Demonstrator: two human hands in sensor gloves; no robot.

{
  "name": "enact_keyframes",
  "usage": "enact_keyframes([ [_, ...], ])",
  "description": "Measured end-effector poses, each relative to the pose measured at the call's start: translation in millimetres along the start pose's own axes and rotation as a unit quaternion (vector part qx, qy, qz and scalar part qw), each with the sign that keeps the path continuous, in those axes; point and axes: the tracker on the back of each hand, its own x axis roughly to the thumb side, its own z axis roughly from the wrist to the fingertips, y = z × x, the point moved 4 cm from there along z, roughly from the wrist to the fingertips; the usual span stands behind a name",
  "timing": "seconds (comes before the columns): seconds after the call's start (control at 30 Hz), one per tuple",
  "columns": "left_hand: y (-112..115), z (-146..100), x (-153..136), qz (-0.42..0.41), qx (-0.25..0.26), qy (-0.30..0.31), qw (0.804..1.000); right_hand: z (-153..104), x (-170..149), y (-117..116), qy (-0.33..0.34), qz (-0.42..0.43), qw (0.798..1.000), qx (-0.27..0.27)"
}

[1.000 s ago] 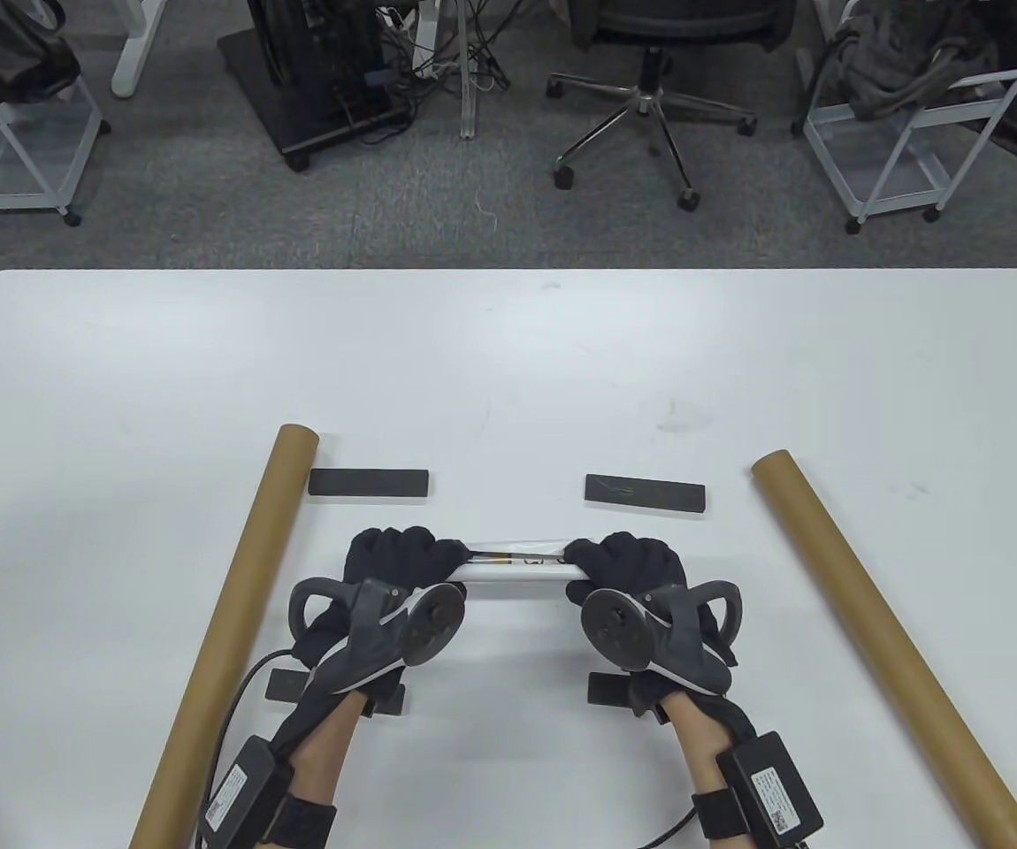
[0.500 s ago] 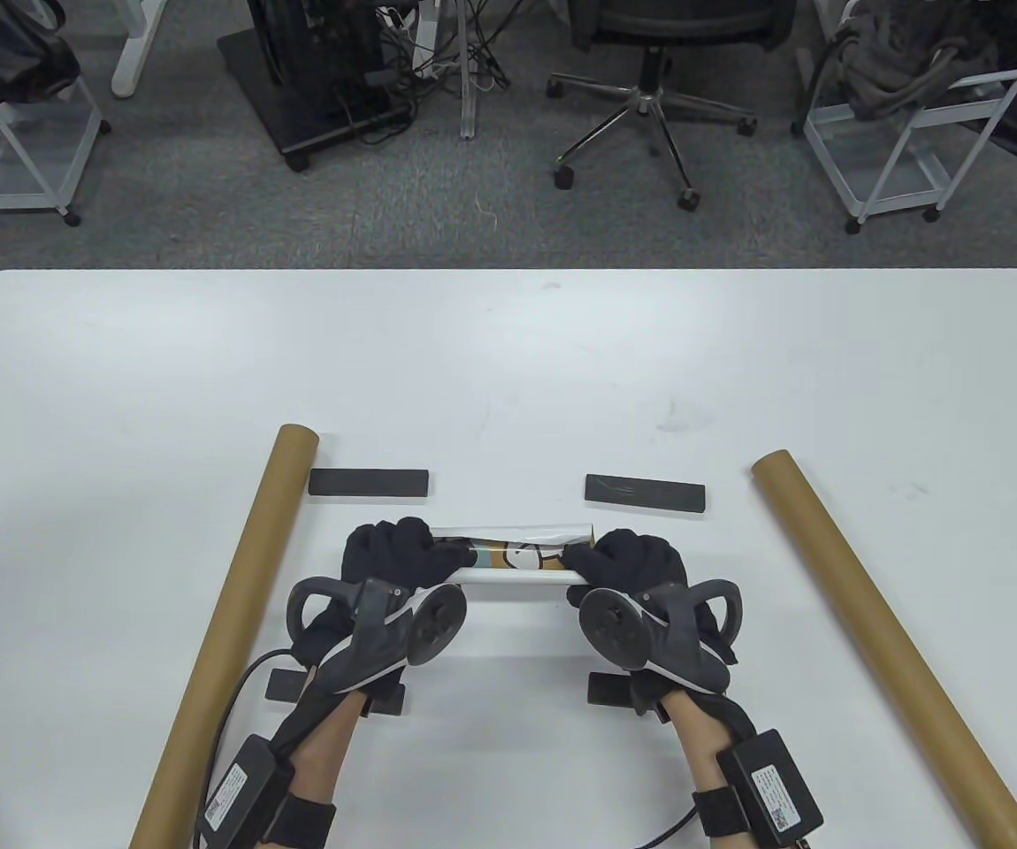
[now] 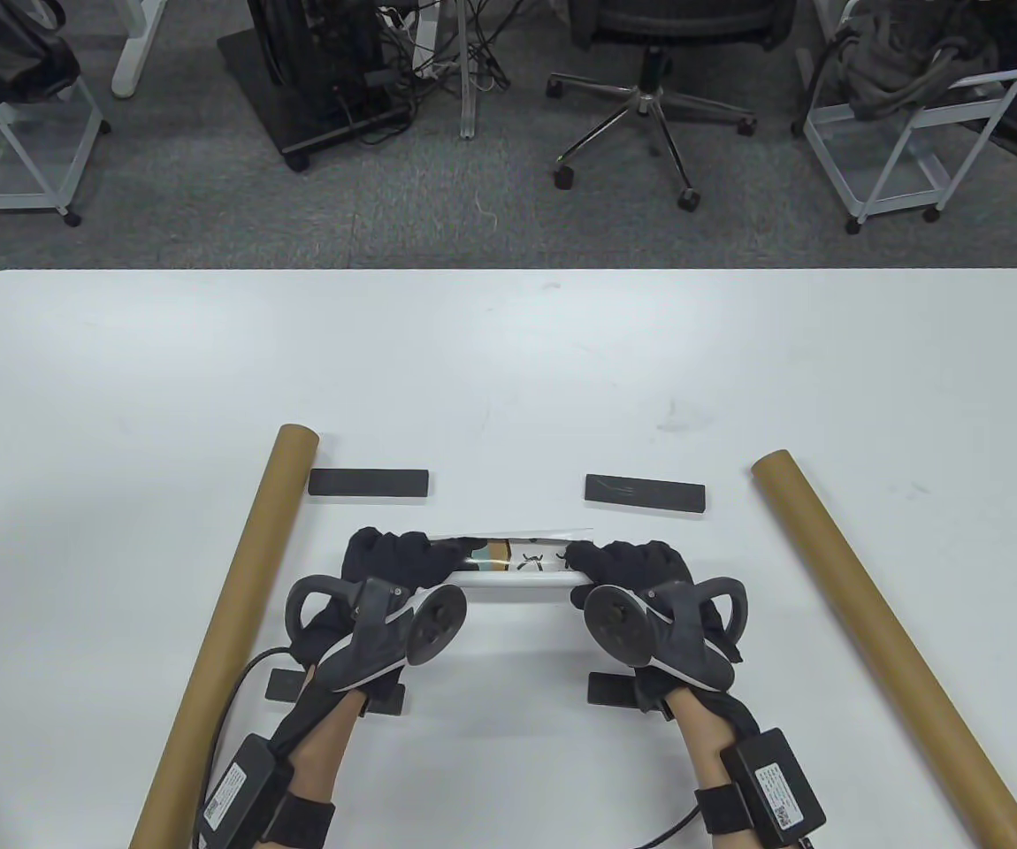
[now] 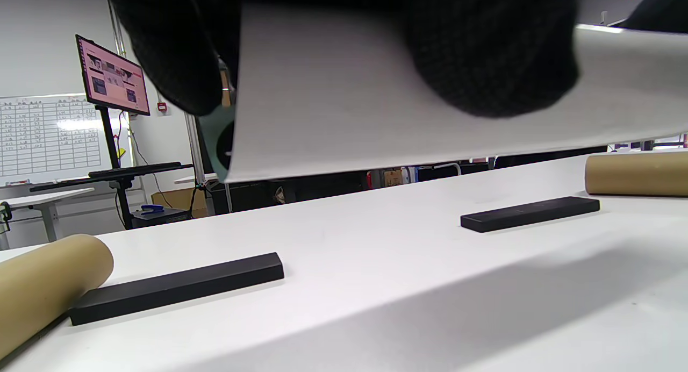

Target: Roll up posters and store in mailing tubes

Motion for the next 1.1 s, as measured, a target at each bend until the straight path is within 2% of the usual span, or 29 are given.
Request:
enact_keyframes([
  [0.17,-0.2,0.4,2.6,-0.013,-0.007,0.0,1.0,0.1,-1.7,-1.8,-0.001,0.046,0.999,0.014],
  [0.27,-3.8,-1.4,5.3,-0.004,0.009,0.004,1.0,-0.2,-2.1,-0.2,0.0,0.029,1.0,0.002],
  [0.33,-5.3,-1.6,5.3,0.003,0.017,0.005,1.0,-1.1,-1.8,4.5,0.003,0.025,0.999,-0.029],
  [0.77,-4.5,-1.8,3.1,0.021,0.014,-0.006,1.0,-2.0,4.0,2.9,0.005,-0.001,1.0,-0.028],
  [1.1,-0.9,-0.8,2.0,-0.003,0.005,0.0,1.0,-2.3,-1.5,0.8,0.009,0.025,0.999,-0.025],
])
